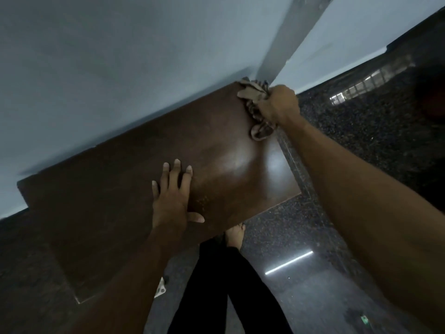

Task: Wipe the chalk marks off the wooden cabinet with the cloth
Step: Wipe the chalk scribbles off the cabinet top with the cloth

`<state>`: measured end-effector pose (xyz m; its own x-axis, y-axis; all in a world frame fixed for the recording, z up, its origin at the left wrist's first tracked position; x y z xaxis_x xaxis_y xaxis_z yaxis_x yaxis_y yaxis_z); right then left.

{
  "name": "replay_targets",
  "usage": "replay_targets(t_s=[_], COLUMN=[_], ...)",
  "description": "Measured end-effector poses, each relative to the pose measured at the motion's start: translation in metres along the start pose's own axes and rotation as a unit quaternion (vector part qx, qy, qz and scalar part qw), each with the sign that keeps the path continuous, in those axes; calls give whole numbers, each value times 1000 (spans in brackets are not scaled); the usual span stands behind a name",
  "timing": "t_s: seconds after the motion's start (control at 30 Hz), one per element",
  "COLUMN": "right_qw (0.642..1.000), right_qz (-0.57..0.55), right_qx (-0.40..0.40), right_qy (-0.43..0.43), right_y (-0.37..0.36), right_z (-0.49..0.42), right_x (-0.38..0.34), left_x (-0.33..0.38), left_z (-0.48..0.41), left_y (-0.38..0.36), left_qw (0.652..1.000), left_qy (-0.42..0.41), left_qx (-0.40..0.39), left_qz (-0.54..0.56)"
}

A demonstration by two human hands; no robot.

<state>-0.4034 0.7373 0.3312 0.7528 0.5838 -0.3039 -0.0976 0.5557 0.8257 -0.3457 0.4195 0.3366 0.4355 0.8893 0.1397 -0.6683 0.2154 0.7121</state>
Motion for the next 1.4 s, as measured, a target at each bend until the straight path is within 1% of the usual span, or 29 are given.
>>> replay_targets(t_s=[0.13,0.23,0.3,0.37,0.43,0.47,0.57,0.67,0.73,0.83,0.93,1.1,1.17,1.27,1.4], right_qw=[999,996,993,989,990,992,998,1000,999,999,999,999,999,996,997], right_qz=[0,4,30,53,50,42,22,26,33,28,32,16,11,37,15], right_qx=[-30,-63,-80,-86,-73,-63,-31,-10,1,19,32,-5,-20,-62,-81], right_qy=[-20,-63,-82,-104,-112,-102,-47,3,13,7,26,41,45,51,10], right_y=[0,-9,-15,-19,-18,-17,-9,1,5,3,1,3,2,-5,-21], right_z=[53,117,149,161,153,142,89,19,-14,-32,-27,-8,20,77,139], right_x=[40,91,121,135,126,114,61,-2,-31,-44,-39,-9,22,79,144], left_x=[2,9,13,15,15,14,14,13,13,12,13,13,12,10,12], left_z=[0,2,1,1,0,-1,-2,-4,-3,-5,-4,-4,-4,-2,-2], left_y=[2,5,6,6,6,6,4,3,3,4,5,8,7,6,9], left_qw=[1000,1000,999,999,999,999,999,998,997,997,997,997,997,997,997], left_qy=[12,23,28,31,34,35,40,47,42,46,48,51,45,50,58], left_qx=[-1,-2,-13,-28,-30,-29,-32,-42,-52,-55,-48,-48,-42,-32,-31], left_qz=[-18,-20,-13,-5,0,3,11,27,27,22,29,29,37,43,29])
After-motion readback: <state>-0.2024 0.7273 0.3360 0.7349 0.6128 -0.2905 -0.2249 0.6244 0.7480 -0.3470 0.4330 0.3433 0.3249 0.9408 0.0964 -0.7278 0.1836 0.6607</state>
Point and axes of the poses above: each hand's wrist, its own z-axis away from the middle knuckle, its own y-axis out of the back of the hand, x = y × z, the point moved 2 cm from there along -z, towards the middle knuckle, and after that the axes turned 1 degree about -x, right-handed, at the moved point
